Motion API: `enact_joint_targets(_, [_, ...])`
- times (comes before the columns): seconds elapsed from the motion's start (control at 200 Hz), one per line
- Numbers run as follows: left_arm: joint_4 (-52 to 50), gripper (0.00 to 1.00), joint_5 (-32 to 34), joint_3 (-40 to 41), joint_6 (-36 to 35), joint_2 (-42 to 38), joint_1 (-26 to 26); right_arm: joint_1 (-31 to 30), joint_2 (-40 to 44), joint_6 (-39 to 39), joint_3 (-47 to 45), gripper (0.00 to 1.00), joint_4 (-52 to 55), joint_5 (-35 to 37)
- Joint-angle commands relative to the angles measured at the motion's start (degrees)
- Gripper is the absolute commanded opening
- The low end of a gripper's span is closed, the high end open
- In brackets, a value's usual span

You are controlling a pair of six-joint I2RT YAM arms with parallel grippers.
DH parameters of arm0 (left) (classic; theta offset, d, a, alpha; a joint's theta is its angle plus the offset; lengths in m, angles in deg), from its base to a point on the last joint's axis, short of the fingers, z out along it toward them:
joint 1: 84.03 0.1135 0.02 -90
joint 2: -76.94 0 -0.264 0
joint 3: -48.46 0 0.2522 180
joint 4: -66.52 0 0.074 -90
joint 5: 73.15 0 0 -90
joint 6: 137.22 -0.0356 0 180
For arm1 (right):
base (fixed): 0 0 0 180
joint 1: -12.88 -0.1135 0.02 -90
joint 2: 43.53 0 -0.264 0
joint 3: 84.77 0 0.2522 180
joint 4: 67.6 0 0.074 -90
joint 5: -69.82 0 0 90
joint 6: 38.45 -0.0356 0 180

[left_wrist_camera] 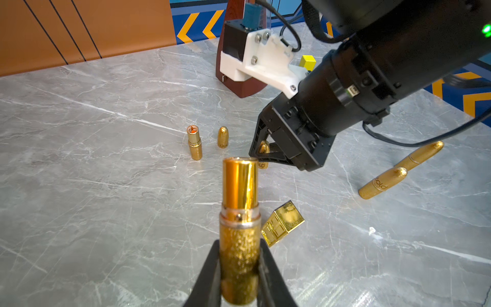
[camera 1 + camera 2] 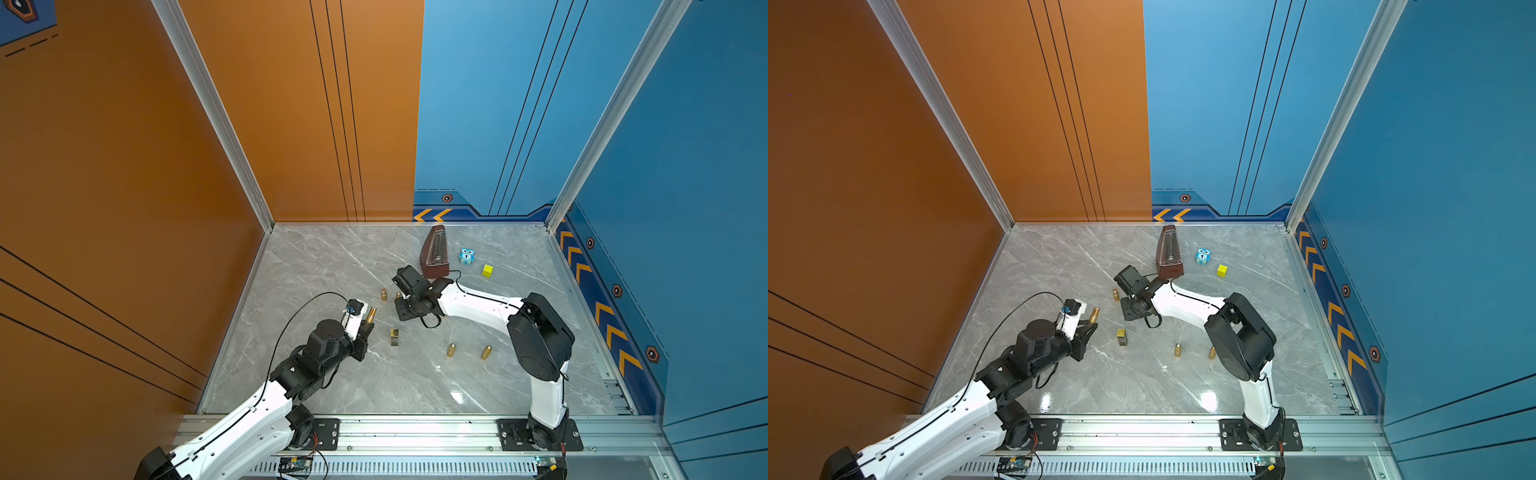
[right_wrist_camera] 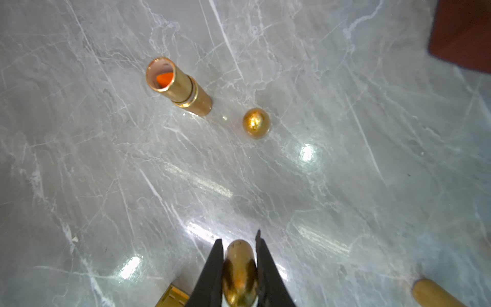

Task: Open the lipstick cap
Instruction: Place the cover at the center of the board.

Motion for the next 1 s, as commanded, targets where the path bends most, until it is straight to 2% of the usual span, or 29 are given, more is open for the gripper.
enact_joint_targets(0.0, [1.61,0.00,1.07,1.15,0.85,-1.16,0.89,-0.32,-1.90,1.48,2.35,0.13,-1.36,3.44])
enact_joint_targets(0.831, [1.78,0.00,0.25,2.46,1.66,-3.84,3.00,-1.84,-7.97,5.01,3.13,0.13,-4.11,4.95])
enact_joint_targets(0.991, [2.20,0.00,0.09,2.56,1.81,-3.89,3.17,-2.10,-7.45,5.06,2.44,0.17,-4.37,5.08])
